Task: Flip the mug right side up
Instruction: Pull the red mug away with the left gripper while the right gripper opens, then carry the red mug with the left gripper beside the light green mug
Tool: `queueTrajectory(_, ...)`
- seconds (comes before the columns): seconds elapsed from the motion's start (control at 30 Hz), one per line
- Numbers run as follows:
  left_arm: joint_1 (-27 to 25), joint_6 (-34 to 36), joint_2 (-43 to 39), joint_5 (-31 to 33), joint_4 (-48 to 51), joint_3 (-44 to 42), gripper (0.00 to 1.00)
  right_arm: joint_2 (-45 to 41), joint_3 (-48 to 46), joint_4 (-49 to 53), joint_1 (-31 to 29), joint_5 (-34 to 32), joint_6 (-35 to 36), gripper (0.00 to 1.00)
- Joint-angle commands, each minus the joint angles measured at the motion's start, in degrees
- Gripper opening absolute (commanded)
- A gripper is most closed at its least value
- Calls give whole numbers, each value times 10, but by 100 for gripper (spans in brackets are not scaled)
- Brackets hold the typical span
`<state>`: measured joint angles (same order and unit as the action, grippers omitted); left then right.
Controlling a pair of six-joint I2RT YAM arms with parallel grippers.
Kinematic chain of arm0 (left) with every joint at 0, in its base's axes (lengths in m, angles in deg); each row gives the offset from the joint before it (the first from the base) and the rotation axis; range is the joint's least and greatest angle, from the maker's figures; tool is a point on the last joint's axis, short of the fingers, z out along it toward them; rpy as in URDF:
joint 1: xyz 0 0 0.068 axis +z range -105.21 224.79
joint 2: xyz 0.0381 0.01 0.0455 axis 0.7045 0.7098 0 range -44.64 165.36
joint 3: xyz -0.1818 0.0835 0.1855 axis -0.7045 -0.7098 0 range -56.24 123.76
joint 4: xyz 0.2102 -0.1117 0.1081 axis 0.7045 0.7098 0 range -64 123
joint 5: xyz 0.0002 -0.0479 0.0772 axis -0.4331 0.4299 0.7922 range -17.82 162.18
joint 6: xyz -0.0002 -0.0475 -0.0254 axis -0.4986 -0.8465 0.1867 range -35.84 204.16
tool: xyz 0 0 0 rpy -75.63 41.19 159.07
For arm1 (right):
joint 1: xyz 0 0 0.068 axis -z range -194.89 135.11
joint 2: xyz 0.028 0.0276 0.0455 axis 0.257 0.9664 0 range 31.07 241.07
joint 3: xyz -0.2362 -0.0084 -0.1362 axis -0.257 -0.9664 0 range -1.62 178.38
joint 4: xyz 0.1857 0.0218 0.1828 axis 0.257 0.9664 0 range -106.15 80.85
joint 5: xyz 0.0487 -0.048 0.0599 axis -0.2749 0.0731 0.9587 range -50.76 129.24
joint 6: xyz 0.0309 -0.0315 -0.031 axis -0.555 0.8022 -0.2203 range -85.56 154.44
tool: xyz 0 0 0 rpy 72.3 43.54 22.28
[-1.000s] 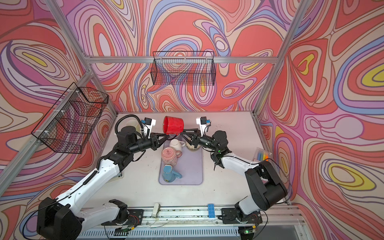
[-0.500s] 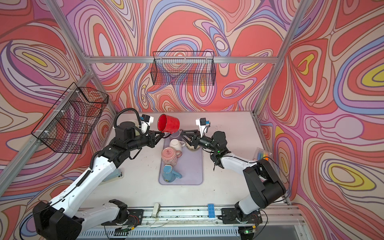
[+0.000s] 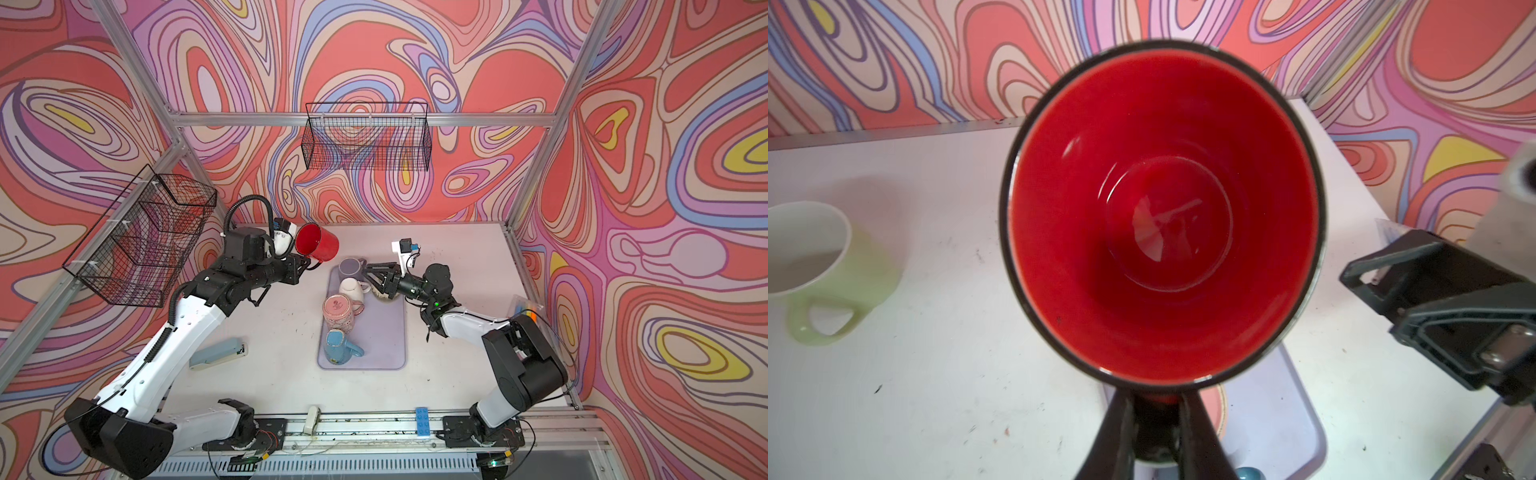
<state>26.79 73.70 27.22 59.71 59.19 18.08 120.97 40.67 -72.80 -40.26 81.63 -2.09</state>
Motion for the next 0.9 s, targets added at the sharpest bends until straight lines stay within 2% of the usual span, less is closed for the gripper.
queueTrajectory(0.0,14,34,16,29,26,52,0,7,-11,-16,5,-3,1,40)
queueTrajectory(0.27,34,79,80,77,84,130,0,13,-22,-30,7,-6,-4,40)
queueTrajectory(0.6,49,103,153,126,102,182,0,13,-35,-40,9,-10,-13,40)
queueTrajectory(0.7,55,106,180,130,104,196,0,2,-33,1,12,-27,-4,40)
queueTrajectory(0.87,65,116,243,138,114,243,0,-23,-18,131,12,-70,39,39)
